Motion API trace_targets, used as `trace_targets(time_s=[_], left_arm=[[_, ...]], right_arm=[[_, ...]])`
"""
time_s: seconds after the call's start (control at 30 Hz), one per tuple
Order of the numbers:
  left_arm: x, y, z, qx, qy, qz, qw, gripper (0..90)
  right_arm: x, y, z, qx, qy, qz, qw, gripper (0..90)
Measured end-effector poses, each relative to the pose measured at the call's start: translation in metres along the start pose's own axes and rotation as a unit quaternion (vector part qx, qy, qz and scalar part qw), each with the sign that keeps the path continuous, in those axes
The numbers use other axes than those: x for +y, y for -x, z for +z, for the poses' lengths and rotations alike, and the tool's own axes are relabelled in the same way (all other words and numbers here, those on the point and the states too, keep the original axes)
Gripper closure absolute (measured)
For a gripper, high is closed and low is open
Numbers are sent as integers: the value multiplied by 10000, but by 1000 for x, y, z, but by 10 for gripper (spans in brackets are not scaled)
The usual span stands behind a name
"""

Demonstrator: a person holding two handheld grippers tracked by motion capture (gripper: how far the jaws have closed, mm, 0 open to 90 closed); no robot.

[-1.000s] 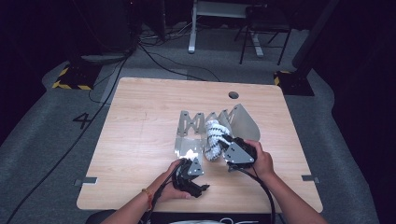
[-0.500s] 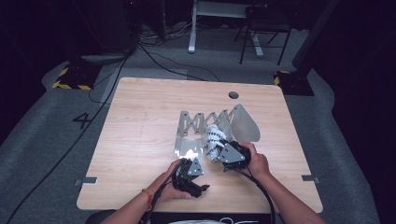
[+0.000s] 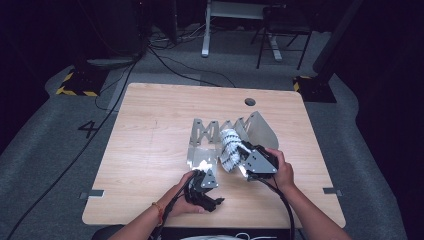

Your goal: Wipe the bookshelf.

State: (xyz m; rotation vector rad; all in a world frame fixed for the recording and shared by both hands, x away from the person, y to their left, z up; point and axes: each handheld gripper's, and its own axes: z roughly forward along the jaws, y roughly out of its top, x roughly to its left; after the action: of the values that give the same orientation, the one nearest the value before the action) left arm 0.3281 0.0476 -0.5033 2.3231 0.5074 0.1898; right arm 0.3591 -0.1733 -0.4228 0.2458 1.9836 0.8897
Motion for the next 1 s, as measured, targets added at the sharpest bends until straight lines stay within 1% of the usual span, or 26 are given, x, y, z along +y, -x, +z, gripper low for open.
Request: trace_targets(time_s=[0.13, 0.2, 0.27, 0.37, 0.4, 0.5, 0.63, 0.77, 0.87, 0.97, 1.0], left_arm=[[0, 0, 0, -1, 1, 4, 10000, 191], [0, 0, 0, 0, 0, 3, 10000, 191], [0, 0, 0, 0, -3, 3, 10000, 191], [0, 0, 0, -2, 0, 1, 10000, 191], [0, 0, 0, -2, -3, 2, 10000, 191], [0, 0, 0, 4, -13, 9, 10000, 190], [0, 0, 0, 4, -13, 8, 10000, 190], [0, 0, 0, 4, -11, 4, 10000, 190], [0, 0, 0, 7, -13, 3, 10000, 190], [0, 0, 0, 4, -15, 8, 10000, 190], [0, 0, 0, 8, -15, 6, 10000, 189]], right_arm=[[6, 7, -10, -240, 198, 51, 9995, 770], [7, 10, -13, -304, 247, 57, 9992, 769], [9, 14, -17, -376, 305, 126, 9987, 769], [10, 19, -21, -358, 356, 301, 9983, 769], [11, 19, -22, -337, 367, 317, 9983, 768], [11, 15, -20, -327, 291, 162, 9989, 767], [11, 6, -15, -175, 183, -33, 9997, 768], [10, -4, -8, -35, 75, -240, 9997, 768], [7, -10, 0, 119, -113, -294, 9994, 768], [2, -15, 8, 225, -418, -336, 9983, 769], [1, -17, 11, 254, -477, -372, 9978, 769]])
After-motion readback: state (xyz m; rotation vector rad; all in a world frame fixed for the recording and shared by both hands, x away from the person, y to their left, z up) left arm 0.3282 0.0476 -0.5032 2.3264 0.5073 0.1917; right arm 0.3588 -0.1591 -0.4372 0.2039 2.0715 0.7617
